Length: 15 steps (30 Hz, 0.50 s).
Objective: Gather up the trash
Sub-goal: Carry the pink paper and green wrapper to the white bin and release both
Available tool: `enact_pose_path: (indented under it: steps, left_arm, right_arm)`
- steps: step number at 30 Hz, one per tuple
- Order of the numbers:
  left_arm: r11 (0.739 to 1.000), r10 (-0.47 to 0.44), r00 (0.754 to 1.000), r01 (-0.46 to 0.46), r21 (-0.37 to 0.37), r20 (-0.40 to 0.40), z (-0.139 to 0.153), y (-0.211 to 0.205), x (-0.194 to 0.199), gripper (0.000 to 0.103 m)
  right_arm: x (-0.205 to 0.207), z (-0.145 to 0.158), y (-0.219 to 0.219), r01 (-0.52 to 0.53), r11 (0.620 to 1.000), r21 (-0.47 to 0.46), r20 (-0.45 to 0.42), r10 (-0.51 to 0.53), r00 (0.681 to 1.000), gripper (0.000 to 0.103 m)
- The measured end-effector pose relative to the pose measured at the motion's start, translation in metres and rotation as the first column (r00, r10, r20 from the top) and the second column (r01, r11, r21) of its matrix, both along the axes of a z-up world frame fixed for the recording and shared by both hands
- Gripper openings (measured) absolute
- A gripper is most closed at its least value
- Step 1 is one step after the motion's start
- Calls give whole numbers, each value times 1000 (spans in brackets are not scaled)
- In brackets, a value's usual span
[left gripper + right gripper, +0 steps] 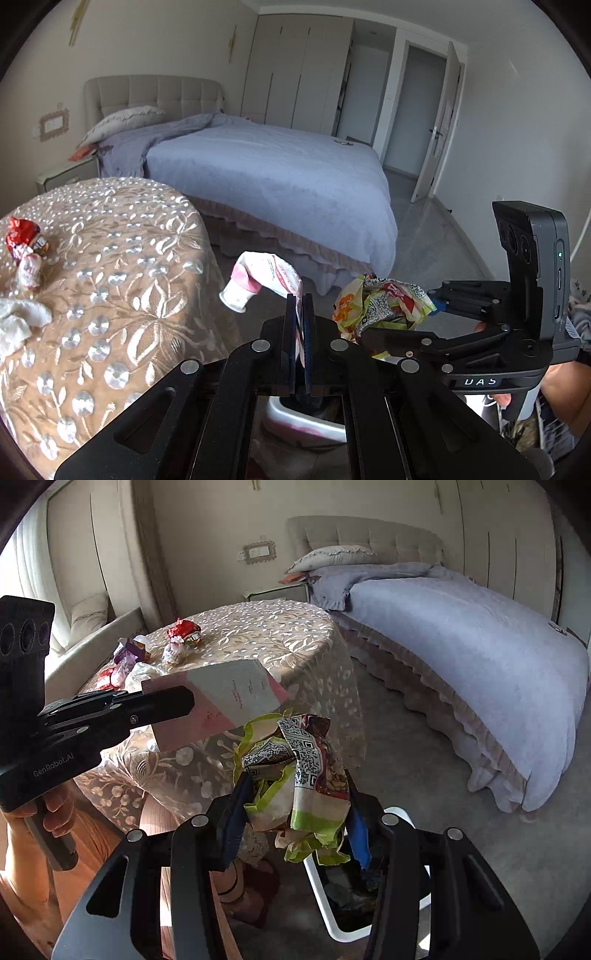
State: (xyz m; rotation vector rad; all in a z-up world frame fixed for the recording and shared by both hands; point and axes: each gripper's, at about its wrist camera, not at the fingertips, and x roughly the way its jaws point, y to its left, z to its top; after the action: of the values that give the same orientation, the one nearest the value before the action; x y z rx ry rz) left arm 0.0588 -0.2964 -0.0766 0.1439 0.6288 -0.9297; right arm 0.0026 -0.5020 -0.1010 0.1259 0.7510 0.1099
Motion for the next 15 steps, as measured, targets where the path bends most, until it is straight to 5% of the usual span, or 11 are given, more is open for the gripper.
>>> enact_pose_path:
  steps: [8, 15]
  left_arm:
    - [983, -148, 979, 161, 89, -138, -66, -63, 8, 3]
    - [949, -216, 938, 267, 167, -271, -126, -103, 17, 3]
  right_arm:
    - [-15, -63, -29, 25, 999, -30, -104, -28, 994, 48]
    - [-13, -116, -51, 50, 997, -53, -208, -60, 976, 48]
